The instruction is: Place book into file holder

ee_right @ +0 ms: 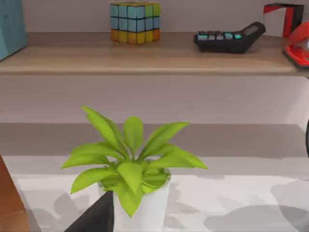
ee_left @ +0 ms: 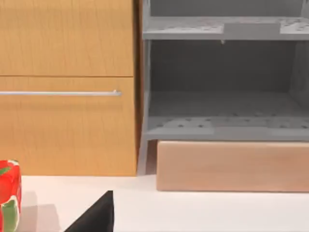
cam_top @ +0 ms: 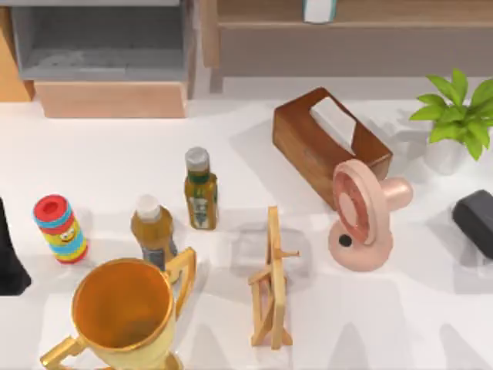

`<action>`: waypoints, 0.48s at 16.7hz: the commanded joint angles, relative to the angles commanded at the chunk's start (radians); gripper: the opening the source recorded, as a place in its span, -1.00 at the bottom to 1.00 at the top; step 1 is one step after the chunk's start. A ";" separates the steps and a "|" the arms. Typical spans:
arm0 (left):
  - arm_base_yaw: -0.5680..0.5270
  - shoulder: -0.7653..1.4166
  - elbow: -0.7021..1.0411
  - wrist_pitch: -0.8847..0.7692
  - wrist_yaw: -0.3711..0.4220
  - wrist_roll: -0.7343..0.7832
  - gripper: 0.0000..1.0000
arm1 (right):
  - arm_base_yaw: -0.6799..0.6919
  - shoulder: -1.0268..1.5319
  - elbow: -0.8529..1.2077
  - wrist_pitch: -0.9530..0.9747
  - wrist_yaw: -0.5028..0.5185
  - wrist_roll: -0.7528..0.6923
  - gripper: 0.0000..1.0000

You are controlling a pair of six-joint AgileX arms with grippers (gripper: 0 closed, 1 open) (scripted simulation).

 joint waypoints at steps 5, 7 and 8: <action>-0.029 0.061 0.060 0.023 -0.021 -0.003 1.00 | 0.000 0.000 0.000 0.000 0.000 0.000 1.00; -0.070 0.154 0.145 0.053 -0.054 -0.005 1.00 | 0.000 0.000 0.000 0.000 0.000 0.000 1.00; -0.096 0.216 0.199 0.071 -0.075 -0.006 1.00 | 0.000 0.000 0.000 0.000 0.000 0.000 1.00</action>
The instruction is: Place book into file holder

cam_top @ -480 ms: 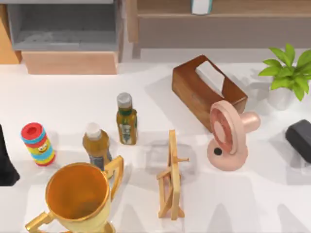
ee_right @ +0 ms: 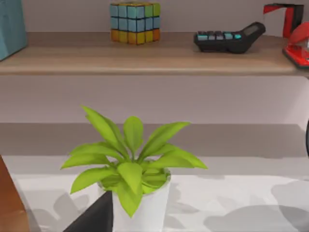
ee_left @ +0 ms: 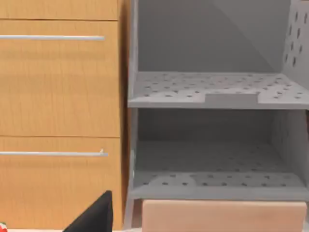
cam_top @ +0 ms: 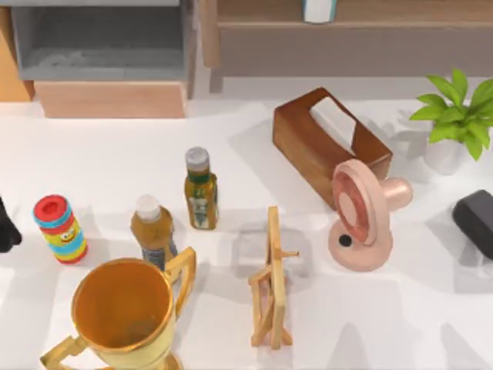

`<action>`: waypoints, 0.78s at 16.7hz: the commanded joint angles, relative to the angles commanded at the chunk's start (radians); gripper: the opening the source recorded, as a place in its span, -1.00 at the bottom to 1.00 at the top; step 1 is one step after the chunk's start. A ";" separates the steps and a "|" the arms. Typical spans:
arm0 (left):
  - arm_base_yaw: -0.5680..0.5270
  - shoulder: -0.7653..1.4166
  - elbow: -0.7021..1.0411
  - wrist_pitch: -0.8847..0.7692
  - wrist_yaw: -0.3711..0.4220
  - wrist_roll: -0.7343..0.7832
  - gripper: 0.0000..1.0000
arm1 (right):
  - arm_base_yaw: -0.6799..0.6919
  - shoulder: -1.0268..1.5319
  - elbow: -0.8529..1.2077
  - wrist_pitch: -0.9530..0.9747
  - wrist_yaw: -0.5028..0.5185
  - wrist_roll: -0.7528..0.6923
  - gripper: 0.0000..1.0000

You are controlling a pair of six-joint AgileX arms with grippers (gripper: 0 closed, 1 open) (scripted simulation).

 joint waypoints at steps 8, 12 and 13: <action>-0.294 0.773 0.595 0.187 -0.246 0.007 1.00 | 0.000 0.000 0.000 0.000 0.000 0.000 1.00; -0.455 1.236 0.929 0.291 -0.385 0.013 1.00 | 0.000 0.000 0.000 0.000 0.000 0.000 1.00; -0.491 1.349 1.010 0.317 -0.418 0.014 1.00 | 0.000 0.000 0.000 0.000 0.000 0.000 1.00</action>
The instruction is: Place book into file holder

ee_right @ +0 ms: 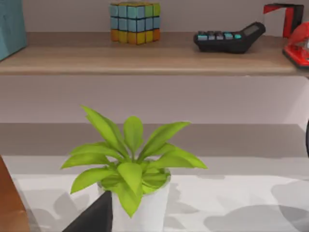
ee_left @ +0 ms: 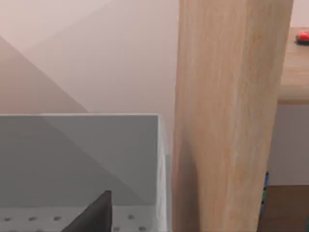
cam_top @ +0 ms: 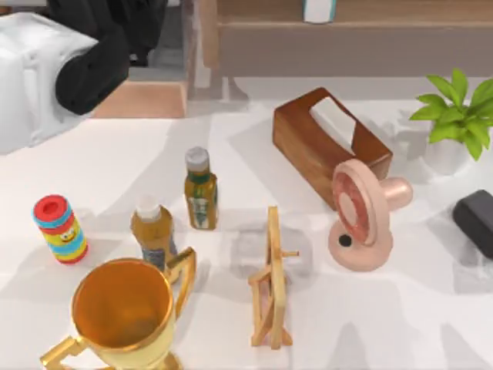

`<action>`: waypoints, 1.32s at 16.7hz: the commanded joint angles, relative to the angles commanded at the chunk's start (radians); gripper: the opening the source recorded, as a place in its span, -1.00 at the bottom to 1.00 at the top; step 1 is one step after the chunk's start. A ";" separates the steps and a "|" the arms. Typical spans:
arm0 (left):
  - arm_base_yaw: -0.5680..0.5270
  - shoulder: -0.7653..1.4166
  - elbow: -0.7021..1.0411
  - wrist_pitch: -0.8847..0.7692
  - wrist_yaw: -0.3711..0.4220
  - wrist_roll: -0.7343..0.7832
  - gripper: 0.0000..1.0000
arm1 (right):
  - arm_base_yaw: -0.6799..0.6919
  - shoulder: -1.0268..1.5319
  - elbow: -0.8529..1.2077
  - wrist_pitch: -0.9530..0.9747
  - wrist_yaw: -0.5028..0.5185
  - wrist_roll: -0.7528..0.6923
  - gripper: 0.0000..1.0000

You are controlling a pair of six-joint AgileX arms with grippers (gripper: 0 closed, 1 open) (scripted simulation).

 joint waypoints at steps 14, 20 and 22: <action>-0.197 0.815 0.608 0.201 -0.246 0.004 1.00 | 0.000 0.000 0.000 0.000 0.000 0.000 1.00; -0.202 0.822 0.617 0.198 -0.251 0.005 1.00 | 0.000 0.000 0.000 0.000 0.000 0.000 1.00; -0.198 0.846 0.653 0.184 -0.249 0.003 1.00 | 0.000 0.000 0.000 0.000 0.000 0.000 1.00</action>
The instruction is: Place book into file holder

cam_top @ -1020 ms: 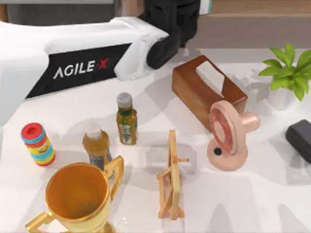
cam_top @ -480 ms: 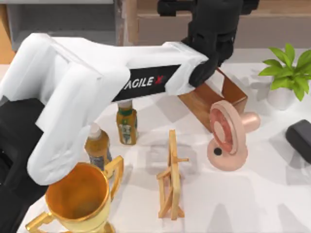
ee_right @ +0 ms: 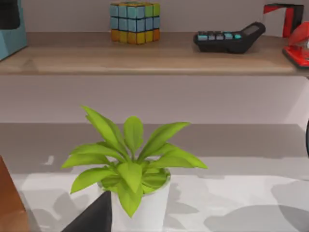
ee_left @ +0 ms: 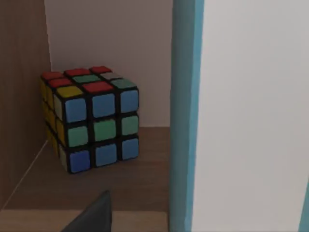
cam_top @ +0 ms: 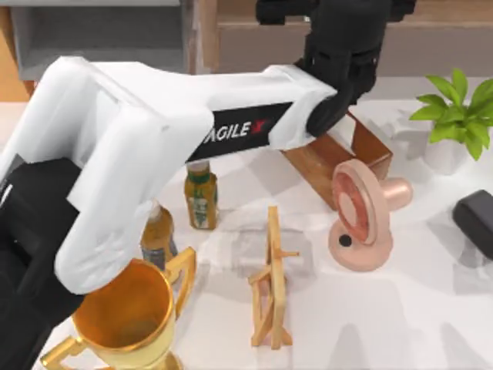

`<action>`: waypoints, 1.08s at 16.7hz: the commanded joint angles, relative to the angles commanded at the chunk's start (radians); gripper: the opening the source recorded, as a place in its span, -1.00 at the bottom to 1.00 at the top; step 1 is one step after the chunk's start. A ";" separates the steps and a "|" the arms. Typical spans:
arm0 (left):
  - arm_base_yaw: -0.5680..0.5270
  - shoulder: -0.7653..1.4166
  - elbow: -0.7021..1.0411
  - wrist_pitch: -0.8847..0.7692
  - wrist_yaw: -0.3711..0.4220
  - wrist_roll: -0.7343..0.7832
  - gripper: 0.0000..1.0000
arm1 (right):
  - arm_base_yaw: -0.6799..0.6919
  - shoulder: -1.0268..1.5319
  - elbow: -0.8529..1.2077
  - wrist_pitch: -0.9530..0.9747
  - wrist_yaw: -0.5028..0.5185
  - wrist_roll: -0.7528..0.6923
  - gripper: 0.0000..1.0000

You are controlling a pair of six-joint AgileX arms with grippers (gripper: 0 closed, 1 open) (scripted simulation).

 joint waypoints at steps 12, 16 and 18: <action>0.025 0.031 0.069 -0.036 0.028 -0.001 0.25 | 0.000 0.000 0.000 0.000 0.000 0.000 1.00; 0.025 0.031 0.069 -0.036 0.028 -0.001 -0.36 | 0.000 0.000 0.000 0.000 0.000 0.000 1.00; 0.025 0.031 0.069 -0.036 0.028 -0.001 -0.66 | 0.000 0.000 0.000 0.000 0.000 0.000 1.00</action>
